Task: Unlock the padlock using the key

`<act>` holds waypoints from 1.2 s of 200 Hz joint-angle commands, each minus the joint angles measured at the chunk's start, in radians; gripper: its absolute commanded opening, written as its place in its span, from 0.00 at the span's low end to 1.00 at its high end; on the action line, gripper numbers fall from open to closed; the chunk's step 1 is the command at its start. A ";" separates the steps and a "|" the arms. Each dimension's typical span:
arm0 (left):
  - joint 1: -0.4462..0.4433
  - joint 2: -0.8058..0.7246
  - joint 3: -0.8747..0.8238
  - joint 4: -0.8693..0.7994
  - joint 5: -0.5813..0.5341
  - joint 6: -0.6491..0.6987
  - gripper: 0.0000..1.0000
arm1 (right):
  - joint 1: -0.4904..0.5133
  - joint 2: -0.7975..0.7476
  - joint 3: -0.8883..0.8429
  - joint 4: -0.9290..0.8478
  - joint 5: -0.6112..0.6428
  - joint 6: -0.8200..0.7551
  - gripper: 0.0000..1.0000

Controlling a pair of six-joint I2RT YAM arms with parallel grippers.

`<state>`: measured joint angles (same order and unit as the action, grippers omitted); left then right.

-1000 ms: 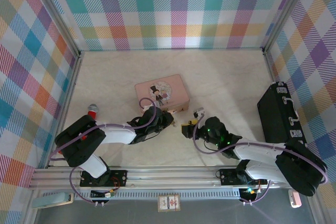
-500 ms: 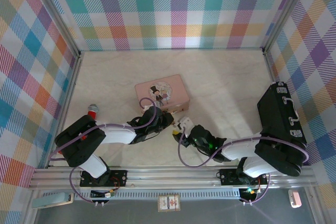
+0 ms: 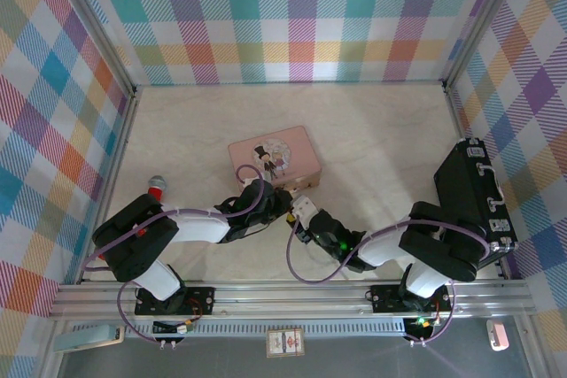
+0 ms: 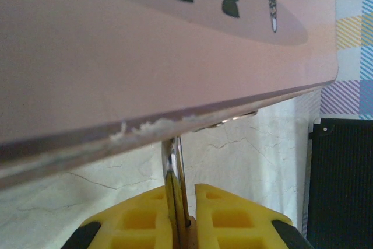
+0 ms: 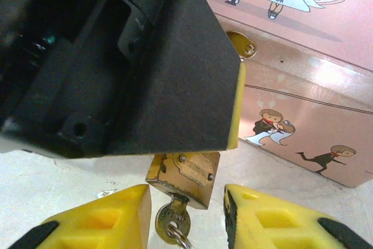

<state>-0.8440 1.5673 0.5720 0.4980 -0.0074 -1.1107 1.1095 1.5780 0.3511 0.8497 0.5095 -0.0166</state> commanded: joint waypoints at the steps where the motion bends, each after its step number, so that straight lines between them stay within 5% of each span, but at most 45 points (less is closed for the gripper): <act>1: -0.009 -0.030 0.032 0.094 0.029 0.018 0.00 | 0.007 0.021 0.020 0.056 0.045 -0.013 0.36; 79: -0.009 -0.029 0.043 0.080 0.029 0.020 0.00 | 0.007 0.040 0.040 0.033 0.083 -0.004 0.27; 148: -0.013 -0.033 0.046 0.074 0.028 0.020 0.00 | 0.002 0.012 0.061 -0.024 0.049 0.064 0.09; 240: -0.012 -0.058 0.044 0.031 0.001 0.038 0.00 | -0.201 -0.070 0.067 -0.150 -0.401 0.471 0.04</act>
<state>-0.8417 1.5600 0.5770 0.4755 -0.0544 -1.1065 0.9749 1.5272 0.4061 0.6819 0.2119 0.2916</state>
